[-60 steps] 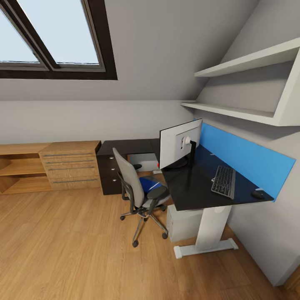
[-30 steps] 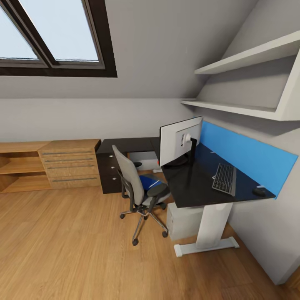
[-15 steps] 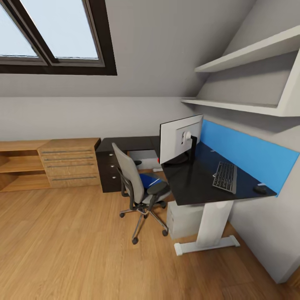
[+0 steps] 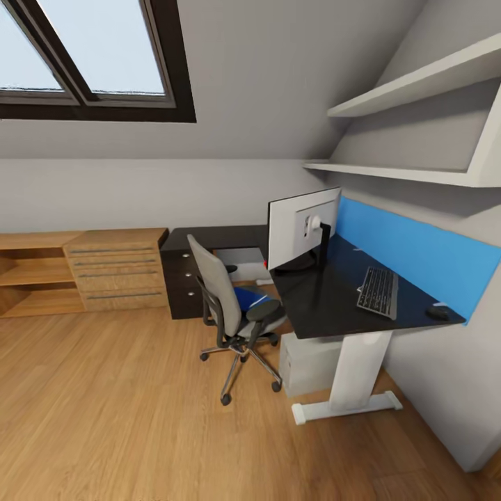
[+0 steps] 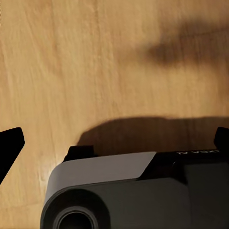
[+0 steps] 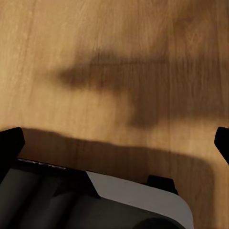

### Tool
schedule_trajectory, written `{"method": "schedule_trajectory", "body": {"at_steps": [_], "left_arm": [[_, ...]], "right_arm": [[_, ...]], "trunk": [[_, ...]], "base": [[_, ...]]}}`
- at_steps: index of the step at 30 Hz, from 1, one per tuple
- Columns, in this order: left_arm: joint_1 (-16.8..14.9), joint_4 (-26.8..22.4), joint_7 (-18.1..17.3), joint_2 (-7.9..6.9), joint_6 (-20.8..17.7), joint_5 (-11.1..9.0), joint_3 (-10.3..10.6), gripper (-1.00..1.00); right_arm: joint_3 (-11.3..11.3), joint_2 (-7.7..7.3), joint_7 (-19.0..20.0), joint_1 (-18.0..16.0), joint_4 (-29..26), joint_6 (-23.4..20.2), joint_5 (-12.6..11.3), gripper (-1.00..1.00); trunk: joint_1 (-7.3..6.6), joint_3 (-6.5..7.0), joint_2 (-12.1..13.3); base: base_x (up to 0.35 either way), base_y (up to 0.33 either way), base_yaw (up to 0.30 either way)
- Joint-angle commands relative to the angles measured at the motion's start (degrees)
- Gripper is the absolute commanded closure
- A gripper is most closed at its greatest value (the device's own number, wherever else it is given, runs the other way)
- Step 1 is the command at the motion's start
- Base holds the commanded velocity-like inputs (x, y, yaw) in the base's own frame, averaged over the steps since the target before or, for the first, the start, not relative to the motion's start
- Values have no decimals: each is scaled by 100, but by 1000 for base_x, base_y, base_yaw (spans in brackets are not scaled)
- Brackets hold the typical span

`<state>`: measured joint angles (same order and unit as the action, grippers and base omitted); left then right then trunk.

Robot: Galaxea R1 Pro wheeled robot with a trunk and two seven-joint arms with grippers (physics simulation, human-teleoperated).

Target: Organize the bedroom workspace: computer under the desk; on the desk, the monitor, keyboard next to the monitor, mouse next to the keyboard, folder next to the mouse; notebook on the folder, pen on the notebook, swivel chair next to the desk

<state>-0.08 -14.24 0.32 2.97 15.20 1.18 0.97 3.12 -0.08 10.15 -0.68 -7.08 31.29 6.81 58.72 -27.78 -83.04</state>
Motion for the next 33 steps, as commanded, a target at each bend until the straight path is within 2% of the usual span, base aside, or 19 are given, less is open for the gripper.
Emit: {"method": "schedule_trajectory", "body": {"at_steps": [1,7,11,15,20,25,29,33], "left_arm": [[-1,-2,3,0,14,11,8,-100],[-1,-5,3,-5,17,6,3,-100],[-1,-8,3,-3,24,5,1,-100],[-1,-9,14,-4,25,-4,-5,-100],[-1,-12,19,-13,26,-12,-8,-100],[-1,-24,15,-76,47,-99,-9,-100],[-1,-26,19,-171,260,-140,-16,-100],[-1,-27,20,-179,322,-143,-17,-100]], "right_arm": [[39,0,5,-2,2,18,53,-100],[47,2,-50,-2,2,12,50,-100],[44,10,-242,-2,4,10,46,-100],[37,21,-599,-2,-3,13,36,-100],[38,13,-804,-2,-39,18,31,-100],[38,4,-870,-2,-185,45,35,-100],[26,4,-882,-2,-237,53,46,-100],[27,-8,-883,-2,-248,53,46,-100]], "trunk": [[23,-24,-44],[154,-131,-285],[242,-203,-446],[330,-275,-606],[440,-365,-806],[440,-365,-806],[440,-365,-806],[440,-365,-806]], "base": [[0,0,107],[0,0,203],[0,0,261],[0,0,273],[0,0,278],[0,0,208],[0,0,39],[0,0,9]]}}
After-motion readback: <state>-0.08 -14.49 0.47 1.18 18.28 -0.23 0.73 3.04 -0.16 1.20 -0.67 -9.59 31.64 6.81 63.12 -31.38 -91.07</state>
